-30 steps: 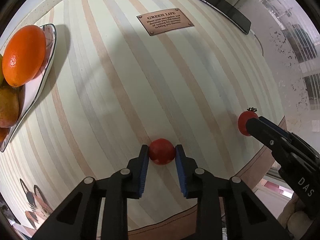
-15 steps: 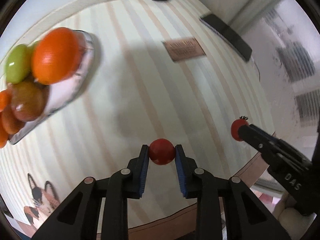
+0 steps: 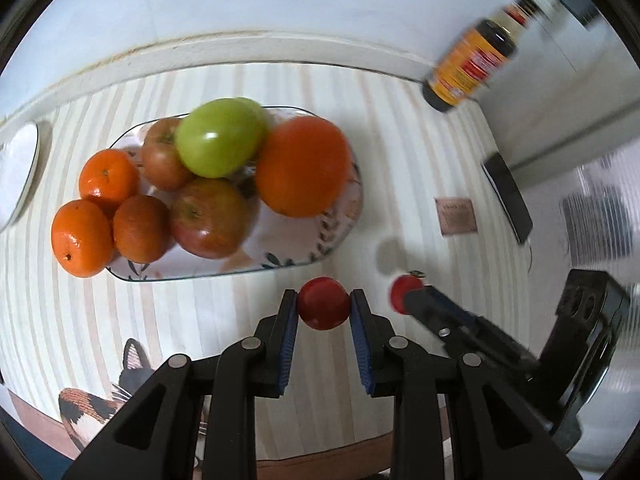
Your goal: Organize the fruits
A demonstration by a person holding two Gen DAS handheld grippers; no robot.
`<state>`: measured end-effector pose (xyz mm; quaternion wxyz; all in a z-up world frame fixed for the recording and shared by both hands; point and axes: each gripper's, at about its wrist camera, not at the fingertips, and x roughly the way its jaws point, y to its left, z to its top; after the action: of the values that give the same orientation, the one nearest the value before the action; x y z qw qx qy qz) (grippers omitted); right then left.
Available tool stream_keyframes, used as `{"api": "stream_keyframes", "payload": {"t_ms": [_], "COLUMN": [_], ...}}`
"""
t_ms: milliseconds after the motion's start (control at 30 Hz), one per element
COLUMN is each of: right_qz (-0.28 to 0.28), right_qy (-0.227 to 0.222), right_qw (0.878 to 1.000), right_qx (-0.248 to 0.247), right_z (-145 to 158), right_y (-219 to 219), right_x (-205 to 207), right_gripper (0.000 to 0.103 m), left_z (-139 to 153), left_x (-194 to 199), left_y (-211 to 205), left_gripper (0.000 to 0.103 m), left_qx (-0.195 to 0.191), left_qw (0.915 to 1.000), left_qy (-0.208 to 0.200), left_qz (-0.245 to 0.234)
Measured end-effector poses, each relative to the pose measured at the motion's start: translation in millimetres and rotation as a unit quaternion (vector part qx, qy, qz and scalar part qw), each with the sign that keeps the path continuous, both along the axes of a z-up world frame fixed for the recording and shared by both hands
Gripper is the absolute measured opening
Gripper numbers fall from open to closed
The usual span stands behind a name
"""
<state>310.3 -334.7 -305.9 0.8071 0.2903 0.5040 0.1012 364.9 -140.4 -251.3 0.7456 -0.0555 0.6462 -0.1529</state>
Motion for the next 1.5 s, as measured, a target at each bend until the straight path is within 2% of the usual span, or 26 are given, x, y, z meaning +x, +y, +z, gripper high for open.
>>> {"api": "stream_keyframes", "payload": {"t_ms": [233,433,500,533,567,600,633,667,700,733,767,800,967,1067,1267,1400,1500], "right_qz": [0.066,0.091,0.090,0.085,0.082,0.082,0.077,0.073,0.070,0.063,0.060,0.058,0.065,0.069,0.063,0.051,0.041], "right_qy": [-0.015,0.004,0.012,0.017,0.019,0.019,0.025,0.031,0.036,0.045,0.048,0.055,0.065,0.056,0.032,0.018,0.006], "right_qw": [0.998,0.996,0.996,0.996,0.996,0.996,0.996,0.996,0.996,0.995,0.995,0.993,0.984,0.979,0.974,0.973,0.972], "right_qx": [-0.011,-0.020,-0.019,-0.027,-0.028,-0.026,-0.033,-0.039,-0.047,-0.062,-0.069,-0.087,-0.156,-0.183,-0.216,-0.225,-0.232], "right_z": [-6.9,-16.6,-16.4,-15.7,-14.1,-12.2,-9.5,-8.0,-6.7,-4.3,0.5,5.5,30.3,49.4,87.3,108.5,125.9], "right_y": [42.5,54.2,52.3,50.2,46.8,44.5,41.6,38.3,36.6,34.4,30.3,29.2,37.4,46.8,64.7,73.2,79.8], "right_x": [45.6,67.7,69.6,70.2,69.8,69.0,67.5,67.3,65.0,61.6,60.7,57.7,41.4,31.6,10.9,-0.1,-13.1], "right_gripper": [0.030,0.034,0.047,0.059,0.064,0.066,0.075,0.084,0.087,0.088,0.091,0.093,0.096,0.098,0.099,0.099,0.099], "left_z": [-25.5,-35.9,-33.6,-31.5,-28.1,-25.3,-22.3,-18.0,-12.7,-7.2,0.5,4.1,29.2,38.1,48.9,59.9,75.1], "left_x": [27.9,37.6,38.3,38.2,38.2,38.0,37.6,36.5,34.6,32.2,28.4,26.4,5.3,-9.0,-32.1,-48.5,-62.5], "left_y": [19.0,19.9,21.6,21.8,21.7,22.2,22.9,23.9,25.2,26.6,29.7,31.8,51.8,67.3,92.1,100.8,107.4], "left_gripper": [0.023,0.024,0.026,0.026,0.028,0.031,0.034,0.045,0.059,0.067,0.083,0.091,0.095,0.096,0.096,0.096,0.096], "left_qx": [-0.027,-0.033,-0.032,-0.030,-0.027,-0.023,-0.016,-0.005,0.006,0.014,0.025,0.031,0.102,0.130,0.144,0.138,0.141], "left_qw": [0.9976,0.9960,0.9954,0.9955,0.9959,0.9963,0.9967,0.9971,0.9976,0.9980,0.9981,0.9981,0.9918,0.9866,0.9818,0.9806,0.9773], "left_qy": [0.047,0.065,0.067,0.065,0.061,0.059,0.056,0.050,0.041,0.031,0.018,0.011,-0.045,-0.066,-0.083,-0.094,-0.115], "left_qz": [0.044,0.052,0.060,0.061,0.061,0.059,0.057,0.057,0.055,0.053,0.052,0.053,0.062,0.072,0.092,0.101,0.108]}}
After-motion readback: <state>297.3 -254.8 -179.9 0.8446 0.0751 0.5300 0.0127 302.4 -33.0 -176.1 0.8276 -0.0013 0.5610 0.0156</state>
